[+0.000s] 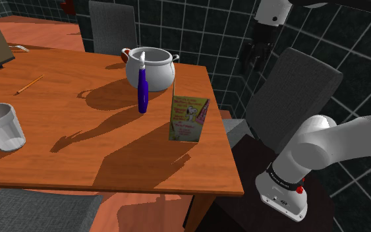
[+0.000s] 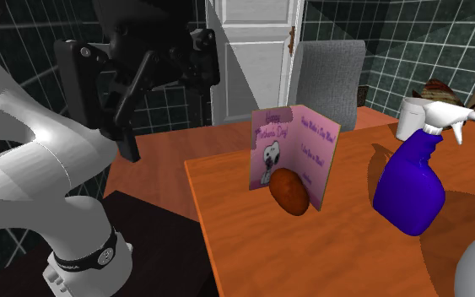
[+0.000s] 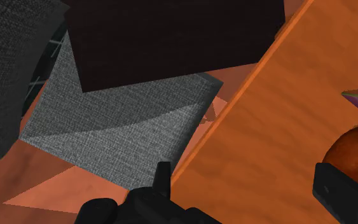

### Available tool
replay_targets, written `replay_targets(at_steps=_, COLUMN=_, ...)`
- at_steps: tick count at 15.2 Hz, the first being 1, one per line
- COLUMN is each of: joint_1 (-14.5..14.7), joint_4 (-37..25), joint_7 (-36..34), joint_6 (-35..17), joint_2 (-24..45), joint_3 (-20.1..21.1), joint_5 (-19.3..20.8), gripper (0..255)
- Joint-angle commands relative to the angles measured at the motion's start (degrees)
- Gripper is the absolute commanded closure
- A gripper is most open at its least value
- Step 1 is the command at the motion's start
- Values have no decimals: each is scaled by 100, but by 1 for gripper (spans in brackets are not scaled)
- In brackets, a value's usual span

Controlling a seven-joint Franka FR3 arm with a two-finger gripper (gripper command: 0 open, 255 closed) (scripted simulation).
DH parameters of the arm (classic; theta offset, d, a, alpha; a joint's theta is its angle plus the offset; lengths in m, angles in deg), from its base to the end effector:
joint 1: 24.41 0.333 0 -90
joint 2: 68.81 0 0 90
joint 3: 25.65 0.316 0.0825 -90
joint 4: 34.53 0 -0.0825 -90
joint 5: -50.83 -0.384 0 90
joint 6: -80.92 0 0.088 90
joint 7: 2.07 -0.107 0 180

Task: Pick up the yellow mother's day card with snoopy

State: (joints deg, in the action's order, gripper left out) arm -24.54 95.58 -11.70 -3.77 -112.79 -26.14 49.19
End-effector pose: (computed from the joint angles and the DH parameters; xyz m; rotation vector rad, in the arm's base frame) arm 0.3028 -0.0010 0.6168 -3.0972 0.2703 0.0432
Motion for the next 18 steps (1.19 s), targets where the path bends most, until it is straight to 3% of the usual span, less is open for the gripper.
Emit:
replay_targets(at_steps=1, joint_1=0, joint_4=0, joint_7=0, joint_6=0, joint_2=0, joint_3=0, joint_5=0, gripper=0)
replay_targets(at_steps=10, joint_1=315, joint_4=-365, joint_7=-1165, joint_6=-540, joint_2=746, joint_3=1105, joint_5=-591, gripper=0)
replay_targets(at_steps=18, joint_1=463, joint_4=-1131, joint_7=-2218, joint_6=-994, joint_2=1807, joint_3=2074, joint_5=-748, gripper=0)
